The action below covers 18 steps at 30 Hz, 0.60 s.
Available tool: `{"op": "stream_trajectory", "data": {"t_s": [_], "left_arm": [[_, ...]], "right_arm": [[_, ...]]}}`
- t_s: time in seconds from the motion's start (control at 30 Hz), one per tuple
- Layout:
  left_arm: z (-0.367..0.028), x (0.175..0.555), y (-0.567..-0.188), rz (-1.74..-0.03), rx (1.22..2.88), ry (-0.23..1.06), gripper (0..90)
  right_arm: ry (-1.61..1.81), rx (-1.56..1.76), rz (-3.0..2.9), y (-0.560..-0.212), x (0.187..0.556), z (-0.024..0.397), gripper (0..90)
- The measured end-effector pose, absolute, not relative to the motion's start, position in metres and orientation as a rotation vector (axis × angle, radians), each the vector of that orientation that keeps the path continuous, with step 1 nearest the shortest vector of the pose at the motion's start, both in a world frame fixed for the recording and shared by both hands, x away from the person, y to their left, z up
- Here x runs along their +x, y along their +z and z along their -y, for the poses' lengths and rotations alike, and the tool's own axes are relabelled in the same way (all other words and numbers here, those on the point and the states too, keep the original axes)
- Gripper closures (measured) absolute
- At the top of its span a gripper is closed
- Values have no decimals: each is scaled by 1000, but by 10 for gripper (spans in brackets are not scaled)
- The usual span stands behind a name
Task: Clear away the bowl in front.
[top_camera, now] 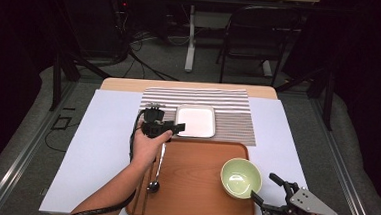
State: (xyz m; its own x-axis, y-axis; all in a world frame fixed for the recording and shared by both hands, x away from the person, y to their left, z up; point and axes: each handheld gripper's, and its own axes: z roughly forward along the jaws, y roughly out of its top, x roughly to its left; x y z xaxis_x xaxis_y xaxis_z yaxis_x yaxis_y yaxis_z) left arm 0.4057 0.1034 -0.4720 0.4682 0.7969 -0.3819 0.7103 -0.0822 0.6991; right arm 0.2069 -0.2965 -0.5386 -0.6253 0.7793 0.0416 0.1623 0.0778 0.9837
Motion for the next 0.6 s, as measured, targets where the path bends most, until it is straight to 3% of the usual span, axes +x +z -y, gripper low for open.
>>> {"op": "stream_trajectory", "data": {"t_s": [0.6], "left_arm": [[-120, 439, -482, -1361, 1802, 169, 458]], "right_arm": [[1568, 911, -1862, -539, 208, 296, 142]]}}
